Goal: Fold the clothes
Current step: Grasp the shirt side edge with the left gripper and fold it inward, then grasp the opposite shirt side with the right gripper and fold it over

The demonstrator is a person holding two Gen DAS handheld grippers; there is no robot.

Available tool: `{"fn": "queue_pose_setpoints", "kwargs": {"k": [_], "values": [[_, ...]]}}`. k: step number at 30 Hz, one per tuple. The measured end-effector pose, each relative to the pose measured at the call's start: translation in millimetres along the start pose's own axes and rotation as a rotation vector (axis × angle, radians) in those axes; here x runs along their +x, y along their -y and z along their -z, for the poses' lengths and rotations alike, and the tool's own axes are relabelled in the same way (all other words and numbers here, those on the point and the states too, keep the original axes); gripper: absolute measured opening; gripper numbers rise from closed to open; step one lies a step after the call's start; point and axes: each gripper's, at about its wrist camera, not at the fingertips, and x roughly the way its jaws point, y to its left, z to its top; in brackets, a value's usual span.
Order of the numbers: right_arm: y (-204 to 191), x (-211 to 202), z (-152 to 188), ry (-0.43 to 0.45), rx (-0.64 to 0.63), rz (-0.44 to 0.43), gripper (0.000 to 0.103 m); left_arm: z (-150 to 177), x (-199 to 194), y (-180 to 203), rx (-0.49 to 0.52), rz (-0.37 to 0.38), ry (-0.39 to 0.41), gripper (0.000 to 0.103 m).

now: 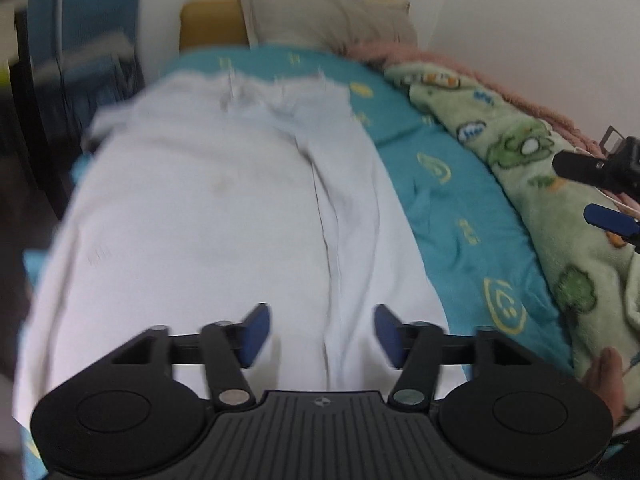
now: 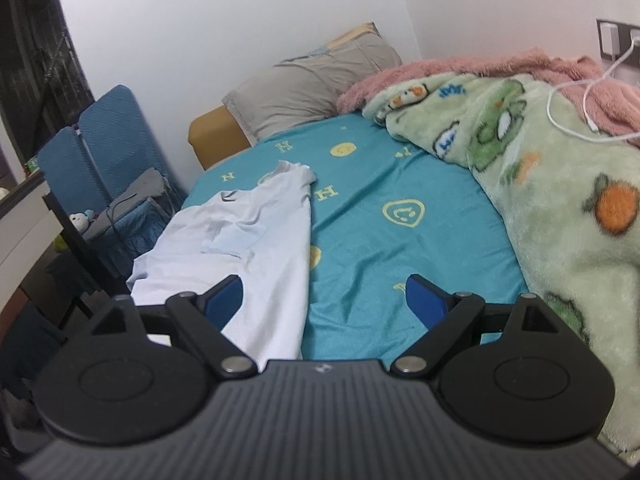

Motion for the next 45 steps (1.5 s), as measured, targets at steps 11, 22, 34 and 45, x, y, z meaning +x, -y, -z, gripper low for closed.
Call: {"fn": "queue_pose_setpoints", "kwargs": {"k": [11,22,34,45], "values": [[-25.4,-14.6,-8.0,0.059,-0.146,-0.075,0.090,-17.7,-35.7,21.6,0.076,-0.045,0.209,0.103],[-131.1,51.7,-30.7,-0.011,-0.527,-0.126,0.090,-19.4,-65.9,-64.1,-0.089,-0.057,0.245,0.103],[-329.1,248.5,2.2,-0.128,-0.910,-0.261,0.089,-3.9,-31.7,-153.9,-0.363,-0.164,0.179,0.103],[-458.5,414.6,77.3,-0.228,-1.054,-0.398,0.074,8.0,-3.5,-216.6,-0.586,-0.231,0.174,0.103]]}}
